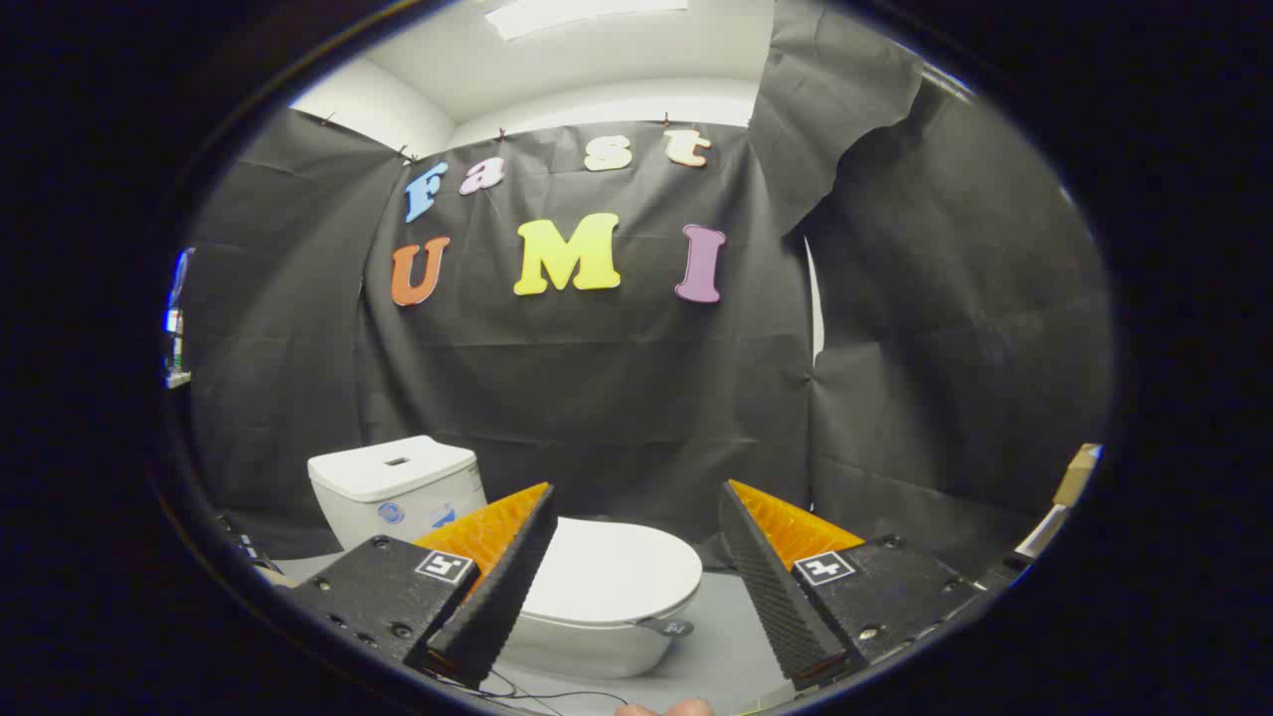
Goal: Open the toilet lid.
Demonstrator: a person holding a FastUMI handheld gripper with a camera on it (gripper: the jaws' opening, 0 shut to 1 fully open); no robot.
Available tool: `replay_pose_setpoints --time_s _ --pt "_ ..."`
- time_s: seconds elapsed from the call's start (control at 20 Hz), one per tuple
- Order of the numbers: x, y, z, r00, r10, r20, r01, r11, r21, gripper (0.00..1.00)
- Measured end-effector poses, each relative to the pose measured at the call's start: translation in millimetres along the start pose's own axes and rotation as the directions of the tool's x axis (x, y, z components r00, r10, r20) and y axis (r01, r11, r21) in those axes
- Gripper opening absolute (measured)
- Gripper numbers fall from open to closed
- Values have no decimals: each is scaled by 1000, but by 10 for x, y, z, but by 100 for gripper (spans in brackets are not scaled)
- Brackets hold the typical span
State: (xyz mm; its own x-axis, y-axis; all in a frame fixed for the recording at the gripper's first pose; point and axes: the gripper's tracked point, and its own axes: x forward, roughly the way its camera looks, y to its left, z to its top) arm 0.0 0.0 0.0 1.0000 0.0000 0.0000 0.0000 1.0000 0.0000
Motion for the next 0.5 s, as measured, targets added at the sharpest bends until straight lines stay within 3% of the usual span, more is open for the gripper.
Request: replay_pose_setpoints --time_s 0.5 --pt "37 -66 -9 1000 -16 3 16 1000 9 100"
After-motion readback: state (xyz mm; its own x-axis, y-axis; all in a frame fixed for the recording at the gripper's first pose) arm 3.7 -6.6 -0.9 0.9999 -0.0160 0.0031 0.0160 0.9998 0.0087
